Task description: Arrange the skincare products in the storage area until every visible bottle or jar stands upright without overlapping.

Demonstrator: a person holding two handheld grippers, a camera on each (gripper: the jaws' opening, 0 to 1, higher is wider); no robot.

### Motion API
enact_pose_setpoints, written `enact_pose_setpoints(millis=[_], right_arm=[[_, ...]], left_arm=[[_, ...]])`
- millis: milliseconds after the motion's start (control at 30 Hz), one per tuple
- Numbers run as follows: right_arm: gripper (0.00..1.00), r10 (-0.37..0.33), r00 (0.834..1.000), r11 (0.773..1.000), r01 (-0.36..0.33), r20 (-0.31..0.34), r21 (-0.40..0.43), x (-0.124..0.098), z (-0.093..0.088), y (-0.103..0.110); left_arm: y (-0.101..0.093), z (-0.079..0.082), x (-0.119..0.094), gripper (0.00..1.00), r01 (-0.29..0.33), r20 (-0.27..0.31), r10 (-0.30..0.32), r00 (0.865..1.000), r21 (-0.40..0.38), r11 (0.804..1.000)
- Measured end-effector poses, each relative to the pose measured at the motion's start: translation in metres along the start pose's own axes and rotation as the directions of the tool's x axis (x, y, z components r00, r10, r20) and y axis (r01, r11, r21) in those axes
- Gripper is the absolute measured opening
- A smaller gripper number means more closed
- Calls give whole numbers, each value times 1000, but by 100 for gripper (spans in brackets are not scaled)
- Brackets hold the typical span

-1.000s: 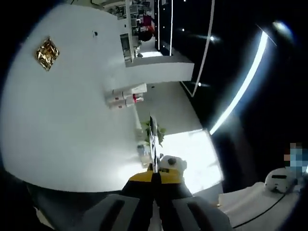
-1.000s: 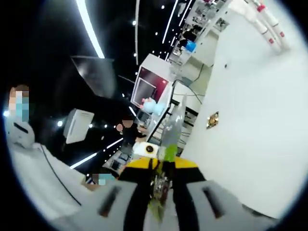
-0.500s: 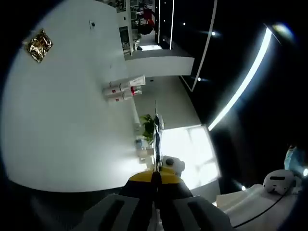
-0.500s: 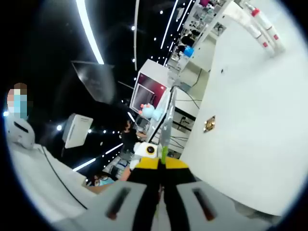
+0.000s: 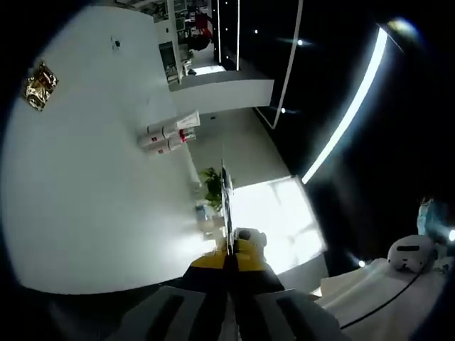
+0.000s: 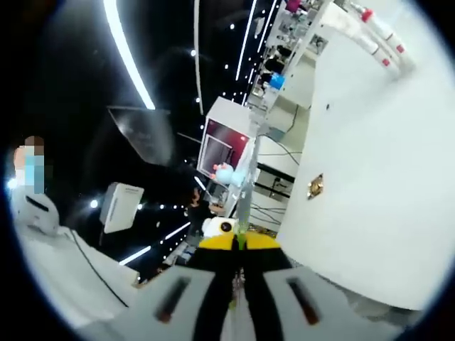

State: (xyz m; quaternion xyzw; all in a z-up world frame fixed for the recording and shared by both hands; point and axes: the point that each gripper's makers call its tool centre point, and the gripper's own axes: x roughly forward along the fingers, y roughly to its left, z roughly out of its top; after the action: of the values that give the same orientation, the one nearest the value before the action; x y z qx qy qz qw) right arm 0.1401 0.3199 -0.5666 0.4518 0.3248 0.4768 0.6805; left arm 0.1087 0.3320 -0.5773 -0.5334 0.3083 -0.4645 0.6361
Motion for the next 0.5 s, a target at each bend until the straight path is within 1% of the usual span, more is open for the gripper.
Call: enact_pose_setpoints(millis=[33, 67, 100, 133, 167, 200, 233, 267, 300, 333, 400, 433, 500], right_arm=[[17, 8, 998, 1000, -9, 58, 15, 1, 12, 2], [19, 16, 997, 999, -18, 73, 27, 1, 16, 3], [8, 22, 998, 999, -25, 63, 43, 1, 17, 5], [4, -3, 1000, 1000, 3, 12, -20, 0, 12, 1], [4, -22, 998, 997, 26, 52, -72, 2, 20, -2], [3, 0, 999, 999, 2, 38, -46, 2, 18, 3], [3, 16, 999, 999, -15, 34, -40, 3, 19, 7], [3, 11, 999, 997, -7, 46, -77, 4, 21, 6], [2, 17, 999, 998, -14, 45, -67, 4, 21, 7], [2, 24, 999, 997, -21, 49, -68, 5, 22, 9], [2, 16, 999, 996, -11, 51, -93, 7, 22, 10], [2, 24, 999, 995, -20, 38, -101, 9, 19, 12], [2, 32, 999, 994, -30, 15, -106, 11, 13, 14]], left_arm=[[1, -6, 2, 1, -15, -36, 15, 999, 17, 1000], [5, -14, 4, 1, -44, -81, 47, 996, 37, 998], [6, -16, 5, 1, -56, -91, 60, 994, 37, 998], [1, -14, 9, 2, -32, -81, 35, 996, 35, 999], [-3, -11, 8, 2, -14, -55, 15, 998, 16, 1000], [-4, -10, 8, 2, -11, -51, 11, 999, 12, 1000], [3, -8, 7, 2, -48, -35, 48, 998, 15, 999], [2, -6, 7, 2, -47, -20, 48, 999, 19, 999], [-1, -4, 7, 3, -31, -8, 31, 999, 4, 1000], [-2, -3, 6, 3, -30, 3, 30, 1000, 1, 1000], [1, 8, 6, 14, -41, 62, 41, 997, -6, 999], [-3, 10, 6, 18, -26, 79, 28, 997, -15, 1000], [-7, 13, 6, 16, -8, 90, 10, 996, -18, 1000]])
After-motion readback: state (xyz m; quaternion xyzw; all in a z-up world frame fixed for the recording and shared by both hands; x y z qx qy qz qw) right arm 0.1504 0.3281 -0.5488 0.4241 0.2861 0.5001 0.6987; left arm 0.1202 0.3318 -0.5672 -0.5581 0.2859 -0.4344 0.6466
